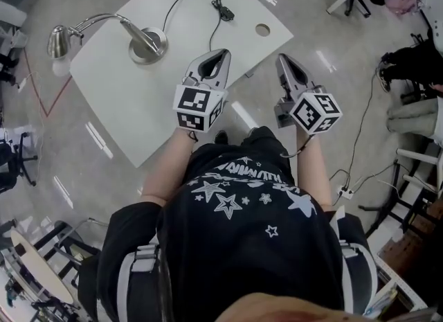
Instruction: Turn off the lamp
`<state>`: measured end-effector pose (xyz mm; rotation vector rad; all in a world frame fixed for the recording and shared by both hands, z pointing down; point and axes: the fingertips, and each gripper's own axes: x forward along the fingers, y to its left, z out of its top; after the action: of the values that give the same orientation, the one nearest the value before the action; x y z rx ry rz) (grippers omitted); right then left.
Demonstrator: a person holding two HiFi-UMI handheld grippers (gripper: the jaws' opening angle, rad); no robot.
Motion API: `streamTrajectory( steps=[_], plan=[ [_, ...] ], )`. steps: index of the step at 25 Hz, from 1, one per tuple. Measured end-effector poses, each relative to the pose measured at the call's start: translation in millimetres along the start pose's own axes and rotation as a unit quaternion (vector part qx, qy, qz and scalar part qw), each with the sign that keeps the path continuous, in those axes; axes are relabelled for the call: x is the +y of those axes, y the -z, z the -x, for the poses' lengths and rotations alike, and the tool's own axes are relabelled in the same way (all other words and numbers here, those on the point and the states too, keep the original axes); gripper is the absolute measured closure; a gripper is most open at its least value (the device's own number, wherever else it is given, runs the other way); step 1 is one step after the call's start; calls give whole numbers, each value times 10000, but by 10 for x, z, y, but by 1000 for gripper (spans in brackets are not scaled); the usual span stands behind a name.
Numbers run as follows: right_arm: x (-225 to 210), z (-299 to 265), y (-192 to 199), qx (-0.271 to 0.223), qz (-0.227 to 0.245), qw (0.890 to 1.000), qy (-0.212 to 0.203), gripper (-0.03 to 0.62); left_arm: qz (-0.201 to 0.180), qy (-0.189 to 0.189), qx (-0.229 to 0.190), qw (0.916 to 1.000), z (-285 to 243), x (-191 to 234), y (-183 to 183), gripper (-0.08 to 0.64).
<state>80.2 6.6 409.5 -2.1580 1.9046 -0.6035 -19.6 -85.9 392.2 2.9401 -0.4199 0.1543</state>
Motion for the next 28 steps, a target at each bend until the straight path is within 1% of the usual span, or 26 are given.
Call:
streamTrajectory(
  steps=[4,9,14,16,19,21,24,28],
  plan=[
    [-79,-164,-64,-1,-32,9998,-189,584,25,-244,5,9997,-47,112,10,548],
    [-344,-494,-141,132,-78,9985,-534,585,-17,-677,31,9977,-248,229,32,548],
    [-647,-862,-248,376,-90,9942,-1006,586,269,-1099,-61,9936,-523,343,28,548],
    [-758,-1010,-299,485,-148,9919,-1163,586,349,-1339,-43,9904,-627,408,11,548],
    [-827,-1199,-456,625,-67,9874,-1451,586,429,-1677,-19,9849,-739,476,-59,548],
    [-880,-1313,-598,680,-23,9848,-1601,586,497,-1866,-98,9811,-809,507,-140,548],
    [-1053,-1463,-752,777,24,9797,-1847,586,632,-2054,-329,9761,-988,503,-229,548],
    [-1286,-1630,-876,974,123,9728,-2098,586,644,-2458,-283,9668,-1198,499,-223,548]
  ],
)
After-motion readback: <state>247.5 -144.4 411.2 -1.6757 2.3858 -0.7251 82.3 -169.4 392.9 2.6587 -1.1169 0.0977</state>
